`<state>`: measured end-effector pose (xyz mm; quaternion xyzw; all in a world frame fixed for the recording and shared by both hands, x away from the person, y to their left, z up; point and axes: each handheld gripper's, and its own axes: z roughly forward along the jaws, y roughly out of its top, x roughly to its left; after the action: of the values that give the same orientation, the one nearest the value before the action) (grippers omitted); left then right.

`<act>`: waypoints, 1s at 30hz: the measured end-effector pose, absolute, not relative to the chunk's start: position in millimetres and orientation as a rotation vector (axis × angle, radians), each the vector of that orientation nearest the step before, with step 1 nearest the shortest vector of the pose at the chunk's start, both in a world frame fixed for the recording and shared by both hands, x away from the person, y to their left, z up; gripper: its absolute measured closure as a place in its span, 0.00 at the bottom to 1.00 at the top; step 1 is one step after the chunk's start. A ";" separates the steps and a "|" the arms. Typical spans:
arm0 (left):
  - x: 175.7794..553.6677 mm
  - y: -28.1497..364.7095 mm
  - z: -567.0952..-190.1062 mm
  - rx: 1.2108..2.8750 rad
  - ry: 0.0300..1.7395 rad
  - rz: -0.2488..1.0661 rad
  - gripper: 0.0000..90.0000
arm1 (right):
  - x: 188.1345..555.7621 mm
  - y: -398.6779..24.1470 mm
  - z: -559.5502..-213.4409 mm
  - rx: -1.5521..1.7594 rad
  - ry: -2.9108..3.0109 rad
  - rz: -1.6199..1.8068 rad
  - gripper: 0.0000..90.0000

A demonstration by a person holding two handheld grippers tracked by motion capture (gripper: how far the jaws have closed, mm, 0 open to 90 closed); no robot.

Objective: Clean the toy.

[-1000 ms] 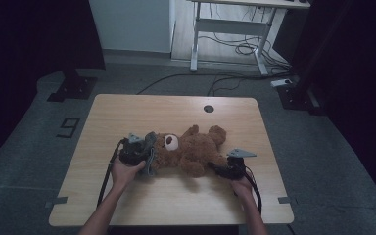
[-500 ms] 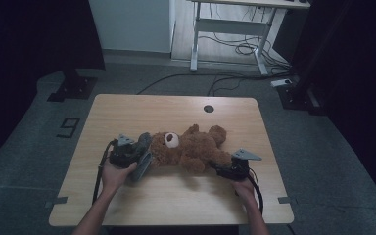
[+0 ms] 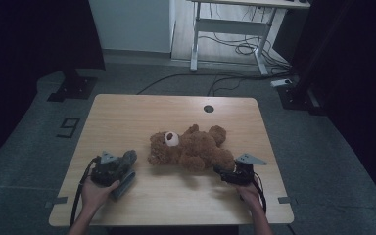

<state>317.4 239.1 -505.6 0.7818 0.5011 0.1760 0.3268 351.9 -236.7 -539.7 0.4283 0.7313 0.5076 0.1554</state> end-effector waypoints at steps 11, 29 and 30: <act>310.2 245.7 -519.0 2.087 1.295 0.392 0.56 | 344.5 -247.4 -541.9 1.240 2.084 1.469 0.30; 304.3 232.9 -477.5 1.971 1.148 0.467 0.32 | 335.8 -258.4 -536.4 1.221 2.056 1.500 0.29; 304.6 231.4 -476.6 1.965 1.147 0.463 0.32 | 335.2 -258.2 -536.4 1.211 2.060 1.498 0.29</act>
<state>304.6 231.4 -476.6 0.7763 0.4531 0.1830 0.3982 335.2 -258.2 -536.4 0.4238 0.7211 0.5243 0.1598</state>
